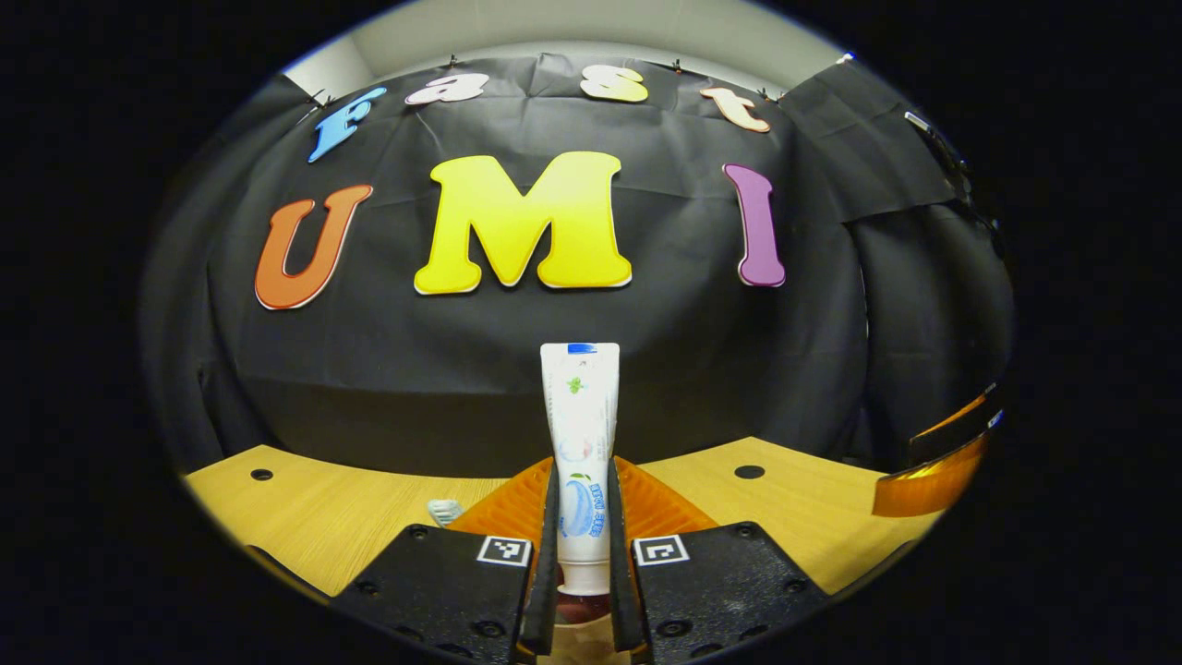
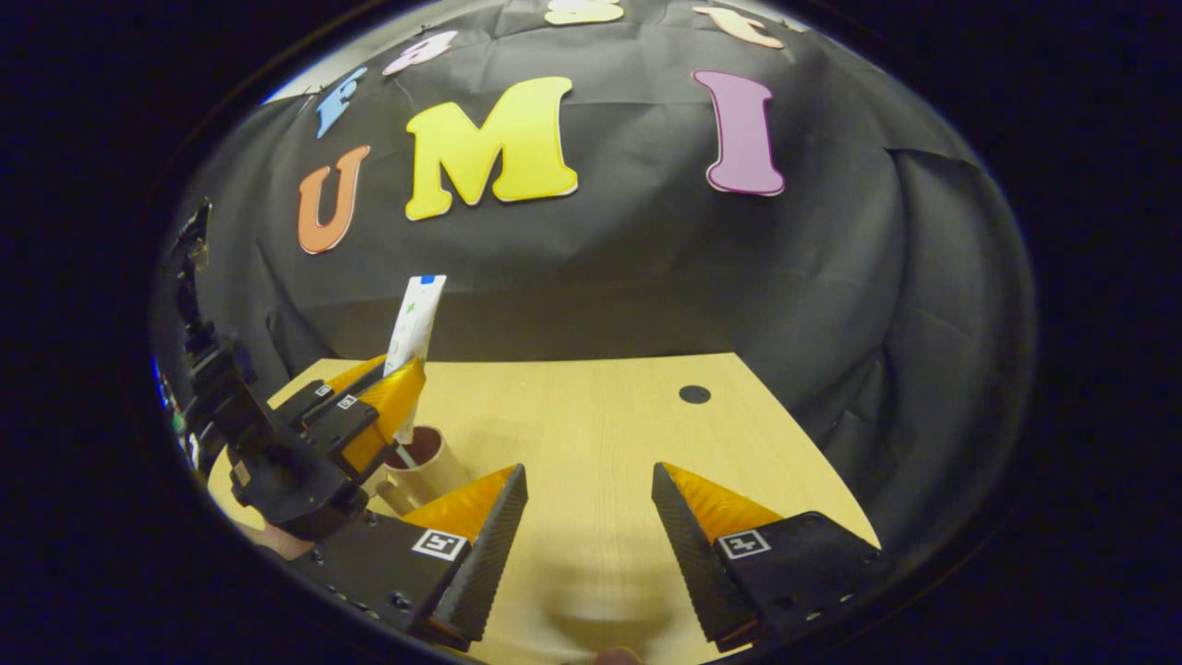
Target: Put the toothbrush and toothpaste on the desktop into the cup, then pick up the cup and place it on the coaster on the desktop.
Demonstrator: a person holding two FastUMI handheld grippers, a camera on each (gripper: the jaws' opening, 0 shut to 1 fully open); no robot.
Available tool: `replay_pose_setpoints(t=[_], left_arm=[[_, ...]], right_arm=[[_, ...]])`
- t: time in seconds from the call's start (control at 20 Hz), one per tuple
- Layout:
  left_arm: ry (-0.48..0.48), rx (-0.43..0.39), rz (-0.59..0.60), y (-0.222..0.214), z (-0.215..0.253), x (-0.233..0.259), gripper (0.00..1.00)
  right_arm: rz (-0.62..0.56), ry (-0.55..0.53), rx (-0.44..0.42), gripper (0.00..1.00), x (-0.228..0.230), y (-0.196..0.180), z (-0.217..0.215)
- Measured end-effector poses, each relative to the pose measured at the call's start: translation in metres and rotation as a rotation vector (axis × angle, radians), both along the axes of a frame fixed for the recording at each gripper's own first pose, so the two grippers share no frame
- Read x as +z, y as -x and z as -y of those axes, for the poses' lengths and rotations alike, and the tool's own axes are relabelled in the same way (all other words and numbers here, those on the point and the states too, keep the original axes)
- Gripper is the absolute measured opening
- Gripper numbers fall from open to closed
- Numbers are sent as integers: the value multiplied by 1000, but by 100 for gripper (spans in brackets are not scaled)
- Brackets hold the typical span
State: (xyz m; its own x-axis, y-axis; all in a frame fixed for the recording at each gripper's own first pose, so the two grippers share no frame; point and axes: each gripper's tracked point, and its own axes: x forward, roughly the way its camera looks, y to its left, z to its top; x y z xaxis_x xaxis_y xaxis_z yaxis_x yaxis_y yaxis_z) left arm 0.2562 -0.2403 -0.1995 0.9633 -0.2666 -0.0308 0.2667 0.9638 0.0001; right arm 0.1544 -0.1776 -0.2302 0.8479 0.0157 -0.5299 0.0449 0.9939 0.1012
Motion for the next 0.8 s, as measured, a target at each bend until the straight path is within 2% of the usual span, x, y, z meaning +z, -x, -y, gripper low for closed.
replay_pose_setpoints(t=[0.5, 0.7, 0.8], left_arm=[[-5, 20, -74, 3, -8, -49, 31], [-3, 6, -67, 13, -4, -49, 39], [-8, 2, -82, 18, -4, -52, 47]], right_arm=[[-49, -13, 2, 83, -22, 3, -8], [-43, -3, 9, 83, -21, 4, -13], [-45, -7, 4, 88, -22, 5, -15]])
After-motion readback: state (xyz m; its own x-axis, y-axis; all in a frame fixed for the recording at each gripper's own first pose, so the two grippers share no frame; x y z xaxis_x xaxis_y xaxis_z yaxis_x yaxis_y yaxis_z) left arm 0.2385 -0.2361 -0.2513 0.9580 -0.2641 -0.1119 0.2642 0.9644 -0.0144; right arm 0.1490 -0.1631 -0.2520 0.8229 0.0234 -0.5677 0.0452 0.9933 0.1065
